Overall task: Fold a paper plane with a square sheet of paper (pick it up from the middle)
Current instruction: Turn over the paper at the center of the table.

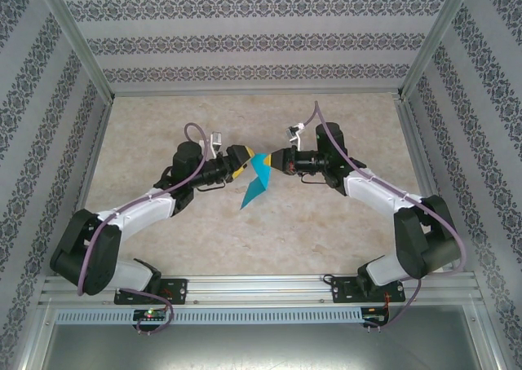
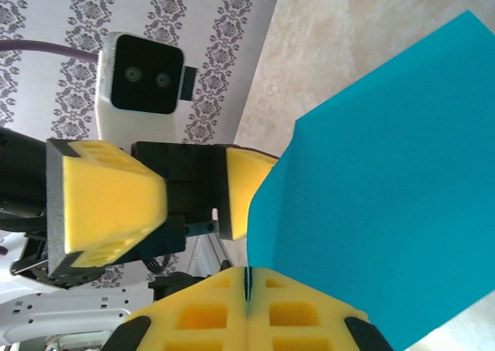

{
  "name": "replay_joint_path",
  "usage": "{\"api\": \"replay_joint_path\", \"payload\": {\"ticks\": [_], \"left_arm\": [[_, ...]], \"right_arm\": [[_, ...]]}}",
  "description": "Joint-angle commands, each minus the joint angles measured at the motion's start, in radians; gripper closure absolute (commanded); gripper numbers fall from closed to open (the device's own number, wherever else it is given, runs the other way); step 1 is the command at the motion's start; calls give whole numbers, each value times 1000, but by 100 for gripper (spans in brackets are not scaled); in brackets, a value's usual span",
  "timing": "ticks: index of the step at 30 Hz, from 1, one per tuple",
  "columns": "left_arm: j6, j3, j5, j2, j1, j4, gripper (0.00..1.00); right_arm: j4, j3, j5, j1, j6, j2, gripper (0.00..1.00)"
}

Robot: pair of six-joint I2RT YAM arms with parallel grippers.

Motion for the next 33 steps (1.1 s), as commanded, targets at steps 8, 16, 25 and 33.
{"api": "replay_joint_path", "payload": {"ticks": [8, 16, 25, 33], "left_arm": [[-67, 71, 72, 51, -41, 96, 28], [-88, 111, 99, 92, -55, 137, 29], [-51, 152, 127, 91, -58, 78, 31], [-36, 158, 136, 86, -58, 35, 39]], "right_arm": [[98, 5, -33, -15, 64, -39, 95], [145, -17, -34, -30, 101, -25, 95], [152, -37, -35, -40, 115, 2, 96], [167, -42, -32, -46, 125, 16, 96]]}}
